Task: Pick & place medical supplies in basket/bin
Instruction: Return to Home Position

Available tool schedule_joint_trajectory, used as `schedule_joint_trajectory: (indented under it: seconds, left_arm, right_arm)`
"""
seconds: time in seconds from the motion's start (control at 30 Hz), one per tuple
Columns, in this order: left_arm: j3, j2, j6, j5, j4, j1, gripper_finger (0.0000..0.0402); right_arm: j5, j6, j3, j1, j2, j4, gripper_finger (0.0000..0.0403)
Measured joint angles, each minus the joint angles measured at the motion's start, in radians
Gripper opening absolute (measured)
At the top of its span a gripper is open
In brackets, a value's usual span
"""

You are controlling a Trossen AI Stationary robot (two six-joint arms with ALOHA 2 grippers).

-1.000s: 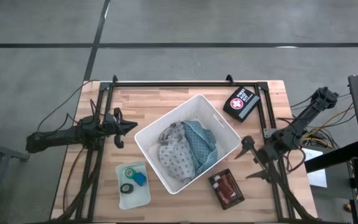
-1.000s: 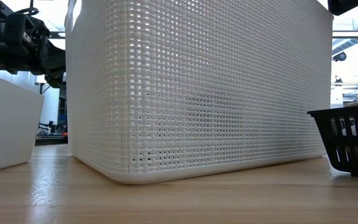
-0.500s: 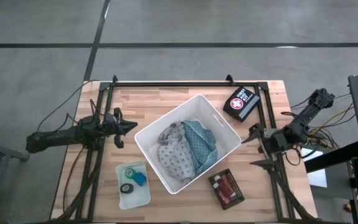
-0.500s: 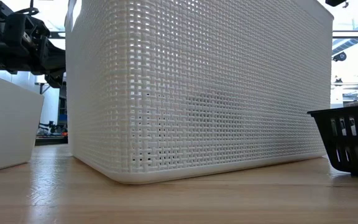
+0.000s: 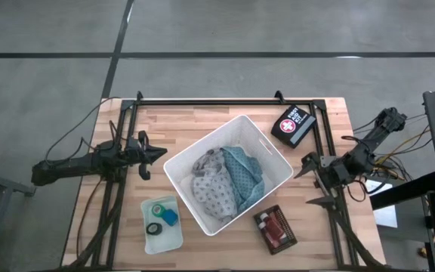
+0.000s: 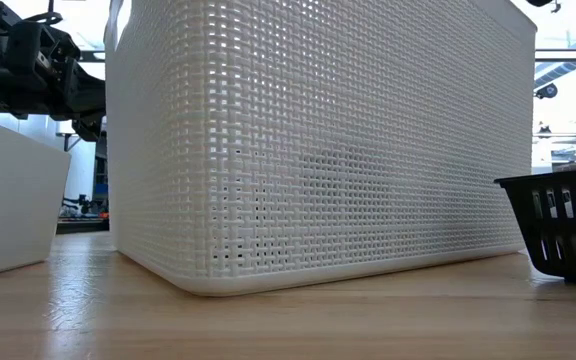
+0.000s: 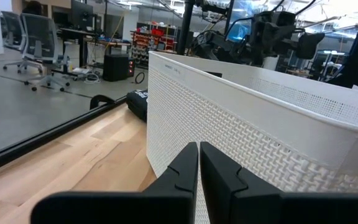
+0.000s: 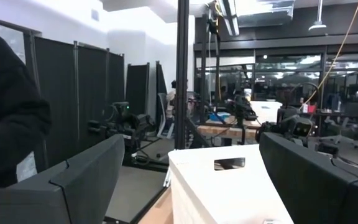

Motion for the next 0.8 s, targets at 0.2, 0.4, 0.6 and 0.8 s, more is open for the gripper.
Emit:
schedule_joint_trajectory:
  seconds: [0.2, 0.4, 0.6, 0.8]
  left_arm:
    - [0.0, 0.0, 0.0, 0.0, 0.0, 0.0, 0.0023]
    - [0.0, 0.0, 0.0, 0.0, 0.0, 0.0, 0.0023]
    - [0.0, 0.0, 0.0, 0.0, 0.0, 0.0, 0.0023]
    - [0.0, 0.0, 0.0, 0.0, 0.0, 0.0, 0.0023]
  right_arm:
    - [0.0, 0.0, 0.0, 0.0, 0.0, -0.003, 0.0368]
    - [0.0, 0.009, 0.0, 0.0, 0.002, 0.0, 0.0368]
    - [0.003, 0.061, 0.0, -0.001, 0.002, 0.001, 0.0368]
    - [0.016, 0.025, 0.0, -0.001, 0.0, 0.01, 0.0368]
